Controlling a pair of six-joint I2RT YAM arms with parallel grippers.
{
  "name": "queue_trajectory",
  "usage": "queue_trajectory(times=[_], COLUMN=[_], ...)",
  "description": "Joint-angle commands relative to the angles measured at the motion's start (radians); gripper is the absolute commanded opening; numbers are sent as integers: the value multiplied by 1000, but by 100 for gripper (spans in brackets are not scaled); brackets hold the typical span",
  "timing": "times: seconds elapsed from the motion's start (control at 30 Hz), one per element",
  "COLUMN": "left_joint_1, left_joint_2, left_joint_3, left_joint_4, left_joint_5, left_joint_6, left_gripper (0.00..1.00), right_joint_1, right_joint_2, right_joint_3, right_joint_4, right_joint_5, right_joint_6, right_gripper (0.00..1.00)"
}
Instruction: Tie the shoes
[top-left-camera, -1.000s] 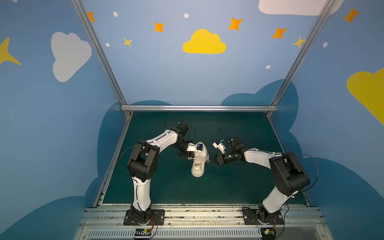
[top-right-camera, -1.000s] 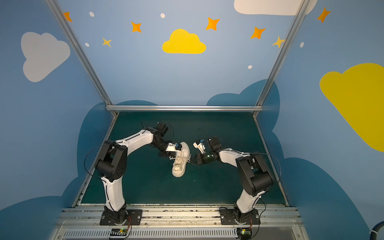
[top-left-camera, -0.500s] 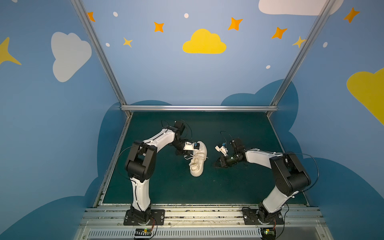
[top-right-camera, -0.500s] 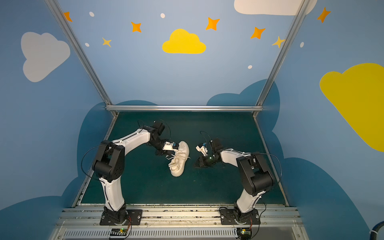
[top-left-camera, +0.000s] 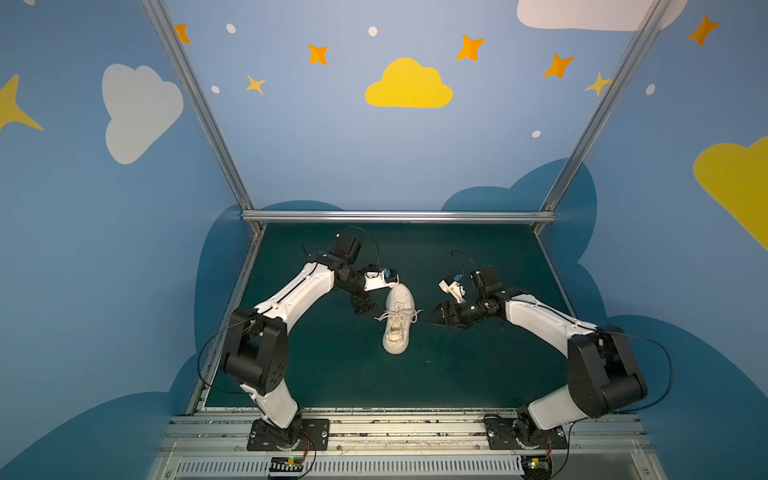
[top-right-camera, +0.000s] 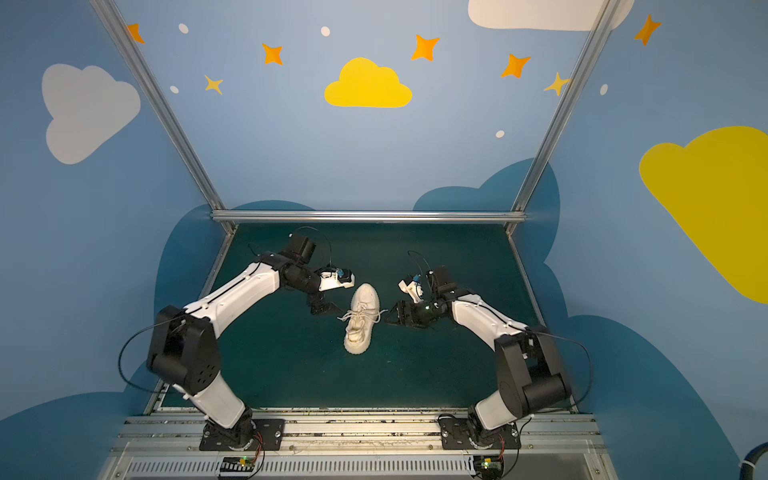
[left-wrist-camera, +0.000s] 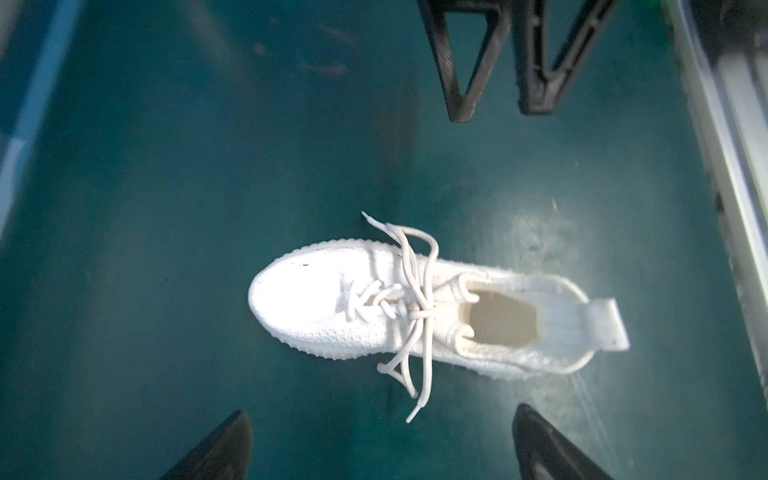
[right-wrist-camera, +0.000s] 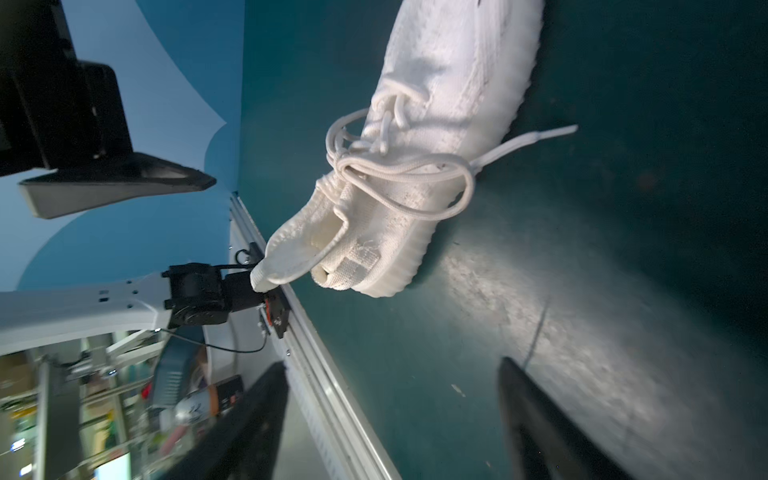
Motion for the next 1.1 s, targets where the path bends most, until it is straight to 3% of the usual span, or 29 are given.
queue_trajectory(times=[0.0, 0.03, 0.13, 0.23, 0.33, 0.4, 0.47, 0.7, 0.8, 0.9, 1.07], left_joint_1=[65, 98, 170, 181, 190, 206, 238, 296, 308, 326, 348], left_joint_2=[-129, -179, -328, -505, -643, -681, -674, -539, -452, -362, -199], left_joint_3=[-161, -231, -423, -622, -804, -864, -886, -935, -922, -937, -983], left_joint_4=[292, 386, 582, 762, 960, 1005, 1007, 1179, 1218, 1324, 1546], left_joint_5=[7, -34, -40, -281, -506, -617, -641, -599, -595, -638, -542], left_joint_6=[-508, -678, -907, -1046, -1073, -1082, -1055, -947, -907, -927, -924], left_gripper=[100, 100, 100, 100, 100, 100, 100, 100, 100, 100, 100], right_joint_1=[-16, -19, -25, -31, -73, -116, -168, -287, -301, -309, -344], right_joint_2=[-158, -215, -386, -500, -559, -579, -577, -399, -275, -183, -82], right_joint_3=[17, -7, -122, -312, -419, -462, -513, -607, -489, -452, -477], right_joint_4=[-68, -46, 84, 277, 397, 447, 509, 860, 794, 862, 986], right_joint_5=[243, 332, 604, 863, 959, 967, 953, 876, 848, 801, 742], right_joint_6=[13, 12, -51, -116, -151, -177, -180, -203, -186, -224, -218], right_gripper=[87, 87, 87, 88, 90, 90, 90, 90, 90, 90, 90])
